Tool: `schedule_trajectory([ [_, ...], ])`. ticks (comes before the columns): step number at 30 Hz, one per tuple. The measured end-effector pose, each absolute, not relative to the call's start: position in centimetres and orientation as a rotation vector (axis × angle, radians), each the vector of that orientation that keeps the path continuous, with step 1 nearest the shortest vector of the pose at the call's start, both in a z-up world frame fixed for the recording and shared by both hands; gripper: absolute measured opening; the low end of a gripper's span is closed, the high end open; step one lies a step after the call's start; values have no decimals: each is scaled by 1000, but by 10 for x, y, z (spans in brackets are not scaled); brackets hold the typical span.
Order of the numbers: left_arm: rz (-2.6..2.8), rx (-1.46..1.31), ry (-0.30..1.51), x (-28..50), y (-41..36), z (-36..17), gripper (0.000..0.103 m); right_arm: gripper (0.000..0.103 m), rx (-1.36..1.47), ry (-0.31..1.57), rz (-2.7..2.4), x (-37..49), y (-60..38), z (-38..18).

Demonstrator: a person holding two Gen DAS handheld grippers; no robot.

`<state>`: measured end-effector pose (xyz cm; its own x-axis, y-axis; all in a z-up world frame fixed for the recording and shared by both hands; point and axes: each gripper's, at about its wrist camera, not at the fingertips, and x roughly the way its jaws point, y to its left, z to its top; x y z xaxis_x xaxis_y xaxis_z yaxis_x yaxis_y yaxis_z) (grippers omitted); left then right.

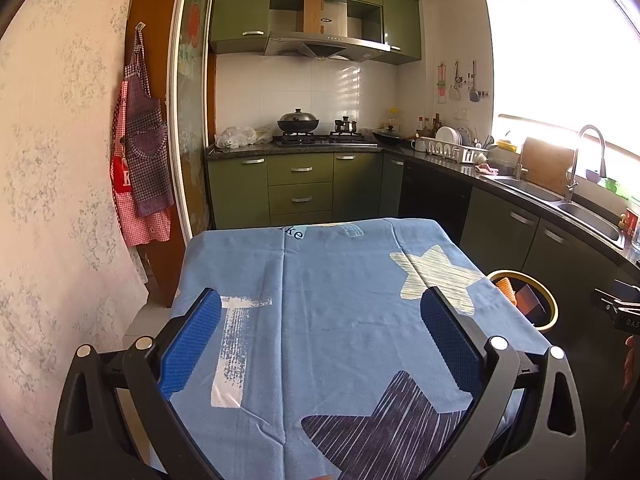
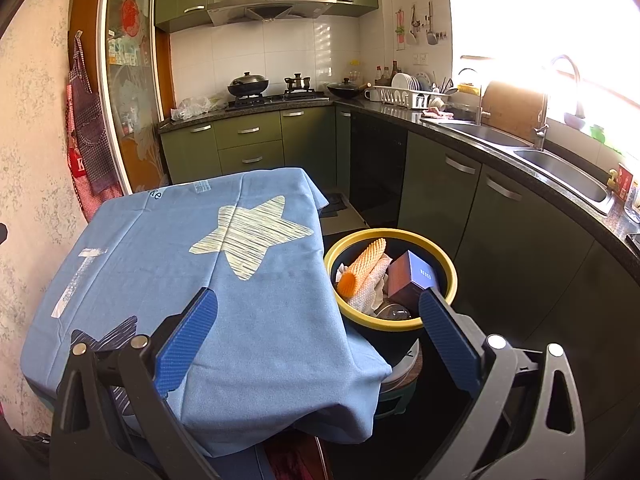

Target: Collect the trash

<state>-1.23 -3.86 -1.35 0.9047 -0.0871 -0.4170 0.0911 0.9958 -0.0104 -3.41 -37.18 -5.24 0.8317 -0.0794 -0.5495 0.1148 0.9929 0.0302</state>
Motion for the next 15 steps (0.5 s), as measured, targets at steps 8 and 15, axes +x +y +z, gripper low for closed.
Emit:
schedule_trajectory([
  [8, -97, 11, 431, -14, -40, -13, 98, 96, 67, 572, -104, -34, -373, -51],
  [15, -98, 12, 433, -14, -41, -13, 98, 96, 67, 573, -104, -35, -373, -51],
])
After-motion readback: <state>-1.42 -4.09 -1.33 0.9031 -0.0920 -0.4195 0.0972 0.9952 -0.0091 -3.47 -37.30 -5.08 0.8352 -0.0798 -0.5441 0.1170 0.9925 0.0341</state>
